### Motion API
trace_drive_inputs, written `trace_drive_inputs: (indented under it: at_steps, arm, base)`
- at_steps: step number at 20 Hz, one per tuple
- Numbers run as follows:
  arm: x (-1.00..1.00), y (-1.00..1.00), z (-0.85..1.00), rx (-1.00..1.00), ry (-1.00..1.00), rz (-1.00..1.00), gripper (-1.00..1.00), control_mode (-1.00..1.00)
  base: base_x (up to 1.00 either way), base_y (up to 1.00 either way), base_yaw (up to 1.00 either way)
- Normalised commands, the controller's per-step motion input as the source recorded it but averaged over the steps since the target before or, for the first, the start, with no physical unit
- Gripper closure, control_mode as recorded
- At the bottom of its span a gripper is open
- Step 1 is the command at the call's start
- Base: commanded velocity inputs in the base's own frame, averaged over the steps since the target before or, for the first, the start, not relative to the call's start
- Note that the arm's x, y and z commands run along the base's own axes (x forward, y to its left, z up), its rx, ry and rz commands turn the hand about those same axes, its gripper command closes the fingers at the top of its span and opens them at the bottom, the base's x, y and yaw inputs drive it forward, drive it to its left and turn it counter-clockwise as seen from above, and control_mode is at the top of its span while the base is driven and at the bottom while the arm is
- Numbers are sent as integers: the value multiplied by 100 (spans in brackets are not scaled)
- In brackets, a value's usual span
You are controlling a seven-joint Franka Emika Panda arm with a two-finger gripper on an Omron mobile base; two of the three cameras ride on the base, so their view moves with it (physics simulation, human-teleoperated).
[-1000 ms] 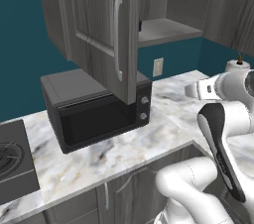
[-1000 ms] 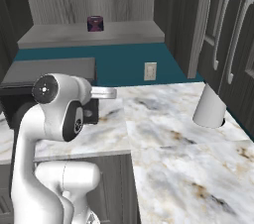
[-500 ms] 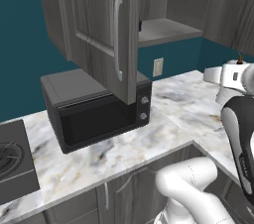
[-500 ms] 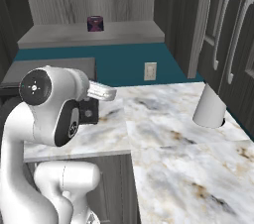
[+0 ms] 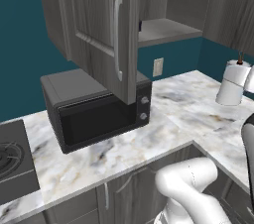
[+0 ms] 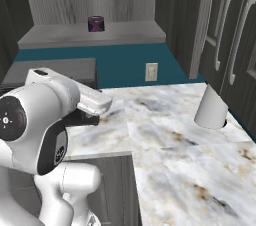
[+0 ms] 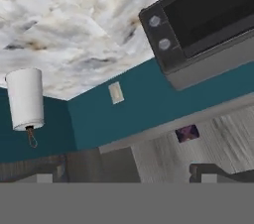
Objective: Pick the avocado and bread from the counter and place them on the plate. Then pick the jam from the cabinet and place it next to the plate. Lastly close the cabinet door.
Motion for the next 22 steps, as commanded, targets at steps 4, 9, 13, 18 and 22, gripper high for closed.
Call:
trace_drive_inputs:
  at_steps: [4,9,13,18,22]
  arm:
    - [-46,-14,39,31,-16,-8,-100,-100]
    - [-24,-24,32,26,-13,-5,-100,-100]
    - [-10,-17,6,18,-9,-5,-100,-100]
    - [-12,-15,0,13,-8,-7,-100,-100]
    - [-1,-21,0,13,-6,-7,-100,-100]
  base:
    - [0,0,0]
    - [0,0,0]
    - [0,0,0]
    - [0,0,0]
    - [0,0,0]
